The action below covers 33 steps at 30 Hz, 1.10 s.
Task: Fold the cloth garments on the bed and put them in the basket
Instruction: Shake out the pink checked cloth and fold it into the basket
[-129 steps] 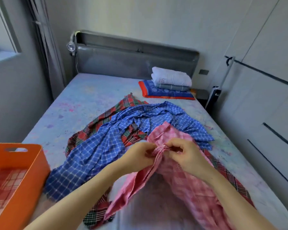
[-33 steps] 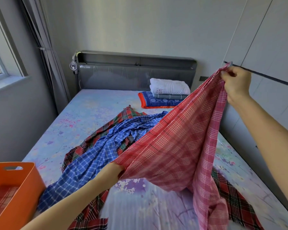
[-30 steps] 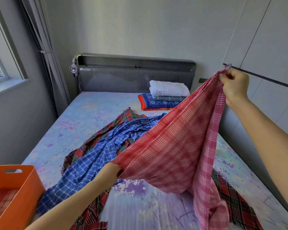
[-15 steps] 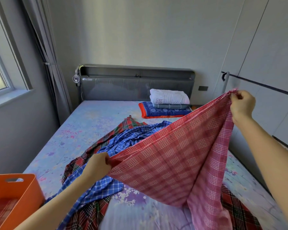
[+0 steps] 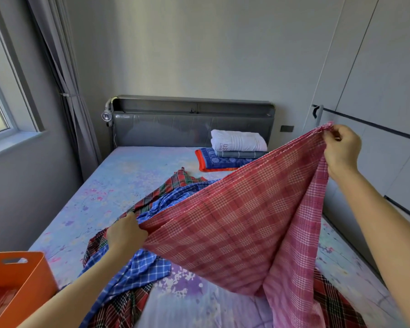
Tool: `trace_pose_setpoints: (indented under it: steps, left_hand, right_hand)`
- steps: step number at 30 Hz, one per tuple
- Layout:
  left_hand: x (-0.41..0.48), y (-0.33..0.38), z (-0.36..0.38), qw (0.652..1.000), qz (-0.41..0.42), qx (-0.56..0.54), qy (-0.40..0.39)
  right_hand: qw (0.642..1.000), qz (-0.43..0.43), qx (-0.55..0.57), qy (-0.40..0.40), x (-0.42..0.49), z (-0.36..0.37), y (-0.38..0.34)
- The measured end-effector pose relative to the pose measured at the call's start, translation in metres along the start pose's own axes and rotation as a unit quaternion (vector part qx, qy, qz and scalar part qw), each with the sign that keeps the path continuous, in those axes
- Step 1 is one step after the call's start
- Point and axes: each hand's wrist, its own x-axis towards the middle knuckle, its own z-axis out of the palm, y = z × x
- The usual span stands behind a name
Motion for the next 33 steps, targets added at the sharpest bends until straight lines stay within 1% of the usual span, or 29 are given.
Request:
trace_pose_setpoints:
  steps: [3,5,6,7,8,9,10,11,12,13,15,17,18,19,20,21,22,23,24,25,26,27,28,29,30,31,32,33]
  left_hand:
    - [0.009,0.002,-0.004,0.999,-0.016,0.021,-0.020]
    - [0.018,-0.002,-0.006,0.997,-0.048,0.016,-0.056]
    - [0.022,-0.001,-0.009,0.994,-0.070,-0.032,-0.082]
    - [0.028,-0.003,-0.011,0.981,-0.098,-0.116,-0.121]
    - [0.032,-0.002,-0.015,0.954,-0.133,-0.207,-0.169]
    - [0.042,0.000,-0.022,0.929,-0.152,-0.279,-0.190]
    - [0.047,0.005,-0.032,0.919,-0.154,-0.314,-0.183]
    - [0.057,0.011,-0.044,0.916,-0.150,-0.339,-0.156]
    - [0.069,0.019,-0.062,0.916,-0.132,-0.364,-0.107]
    - [0.078,0.026,-0.082,0.906,-0.118,-0.401,-0.064]
    - [0.098,0.043,-0.139,0.865,-0.072,-0.496,0.005]
    - [0.114,0.055,-0.194,0.835,-0.036,-0.545,0.070]
    - [0.119,0.066,-0.221,0.816,-0.022,-0.568,0.106]
    - [0.122,0.076,-0.246,0.784,-0.006,-0.603,0.151]
    - [0.124,0.088,-0.267,0.765,0.010,-0.614,0.196]
    - [0.124,0.105,-0.290,0.749,0.036,-0.627,0.212]
    - [0.119,0.118,-0.303,0.750,0.050,-0.623,0.217]
    - [0.117,0.129,-0.317,0.770,0.079,-0.599,0.206]
    - [0.114,0.131,-0.324,0.788,0.091,-0.583,0.176]
    - [0.111,0.131,-0.329,0.824,0.092,-0.538,0.153]
    - [0.116,0.125,-0.328,0.852,0.068,-0.495,0.154]
    - [0.116,0.124,-0.328,0.830,0.039,-0.543,0.121]
    - [0.118,0.118,-0.326,0.807,0.035,-0.578,0.113]
    - [0.123,0.115,-0.324,0.771,0.006,-0.629,0.095]
    - [0.129,0.108,-0.320,0.769,-0.016,-0.627,0.124]
    - [0.131,0.103,-0.320,0.745,-0.031,-0.661,0.088]
    - [0.134,0.098,-0.323,0.698,-0.057,-0.712,0.056]
    - [0.142,0.093,-0.327,0.666,-0.077,-0.742,0.017]
  right_hand:
    - [1.000,-0.011,-0.001,-0.006,0.001,-0.003,-0.004]
    - [1.000,-0.014,0.007,0.000,0.005,-0.006,-0.008]
    - [1.000,-0.016,0.009,0.003,0.008,-0.009,-0.010]
    - [1.000,-0.019,0.011,0.003,0.011,-0.012,-0.012]
    - [1.000,-0.021,0.012,0.002,0.013,-0.012,-0.014]
    - [1.000,-0.026,0.011,0.005,0.018,-0.014,-0.018]
    - [1.000,-0.028,0.007,0.005,0.022,-0.015,-0.021]
    - [1.000,-0.028,0.004,0.006,0.025,-0.016,-0.026]
    - [0.999,-0.030,0.002,0.013,0.033,-0.018,-0.032]
    - [0.999,-0.029,-0.006,0.014,0.037,-0.018,-0.035]
    - [1.000,-0.014,-0.016,-0.001,0.053,-0.022,-0.042]
    - [0.999,-0.006,-0.015,-0.033,0.072,-0.027,-0.054]
    - [1.000,-0.011,-0.007,-0.024,0.085,-0.033,-0.065]
    - [1.000,-0.015,-0.001,0.005,0.098,-0.038,-0.078]
    - [0.997,-0.025,0.011,0.065,0.109,-0.043,-0.089]
    - [0.989,-0.030,0.029,0.144,0.118,-0.048,-0.102]
    - [0.979,-0.019,0.042,0.200,0.122,-0.048,-0.107]
    - [0.977,-0.009,0.038,0.210,0.124,-0.047,-0.113]
    - [0.989,-0.007,0.011,0.147,0.123,-0.041,-0.111]
    - [0.999,-0.006,-0.027,0.047,0.123,-0.034,-0.104]
    - [0.998,0.016,-0.054,-0.022,0.125,-0.030,-0.093]
    - [0.996,0.050,-0.054,-0.043,0.125,-0.029,-0.086]
    - [0.996,0.076,-0.025,-0.026,0.127,-0.026,-0.081]
    - [0.996,0.085,-0.005,-0.001,0.129,-0.024,-0.078]
    - [0.996,0.085,0.006,0.029,0.127,-0.021,-0.078]
    - [0.996,0.078,0.005,0.046,0.126,-0.016,-0.081]
    - [0.995,0.076,0.015,0.058,0.126,-0.010,-0.084]
    - [0.995,0.080,0.033,0.055,0.126,-0.005,-0.088]
